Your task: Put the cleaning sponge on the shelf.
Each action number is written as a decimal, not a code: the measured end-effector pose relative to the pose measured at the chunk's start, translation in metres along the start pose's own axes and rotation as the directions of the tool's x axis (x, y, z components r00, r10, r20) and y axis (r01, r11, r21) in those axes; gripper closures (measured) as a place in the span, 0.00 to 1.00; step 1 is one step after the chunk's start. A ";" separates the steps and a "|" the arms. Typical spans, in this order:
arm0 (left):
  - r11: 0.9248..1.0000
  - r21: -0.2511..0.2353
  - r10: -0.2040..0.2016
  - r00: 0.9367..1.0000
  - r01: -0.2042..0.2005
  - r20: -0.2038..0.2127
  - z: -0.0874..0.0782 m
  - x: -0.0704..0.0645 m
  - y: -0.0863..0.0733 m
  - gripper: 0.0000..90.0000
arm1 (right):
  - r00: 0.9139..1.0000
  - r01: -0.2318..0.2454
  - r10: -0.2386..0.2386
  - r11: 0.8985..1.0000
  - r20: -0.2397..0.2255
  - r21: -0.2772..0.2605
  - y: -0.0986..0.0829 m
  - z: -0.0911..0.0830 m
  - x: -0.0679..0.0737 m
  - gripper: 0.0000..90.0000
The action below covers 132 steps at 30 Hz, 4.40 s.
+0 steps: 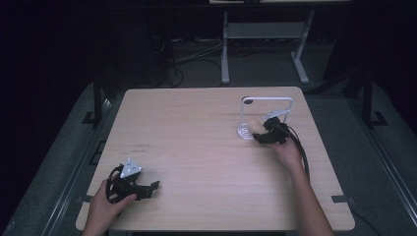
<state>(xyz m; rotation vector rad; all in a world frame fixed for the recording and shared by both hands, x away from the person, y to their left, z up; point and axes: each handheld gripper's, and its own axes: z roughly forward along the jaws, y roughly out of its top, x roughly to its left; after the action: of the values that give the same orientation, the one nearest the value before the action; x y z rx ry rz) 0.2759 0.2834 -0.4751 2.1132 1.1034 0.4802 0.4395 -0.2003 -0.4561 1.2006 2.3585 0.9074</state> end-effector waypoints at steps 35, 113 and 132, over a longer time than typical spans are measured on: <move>1.000 0.000 0.000 1.000 0.000 0.000 0.000 0.000 0.000 0.14 | 0.997 0.023 -0.028 0.997 -0.075 -0.075 -0.009 -0.060 0.030 0.85; 1.000 0.000 0.000 1.000 0.000 0.000 0.000 0.000 0.000 0.14 | 0.997 -0.065 0.066 0.997 0.035 -0.039 -0.037 -0.032 -0.009 0.95; 1.000 -0.001 0.002 1.000 -0.002 -0.001 0.000 0.000 0.000 0.14 | 0.999 -0.037 0.036 0.999 -0.011 -0.039 -0.034 -0.043 0.016 0.44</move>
<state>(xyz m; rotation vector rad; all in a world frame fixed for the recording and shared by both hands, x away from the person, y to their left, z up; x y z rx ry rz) 0.2759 0.2834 -0.4753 2.1131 1.1014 0.4823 0.3862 -0.2193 -0.4474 1.2306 2.3233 0.9691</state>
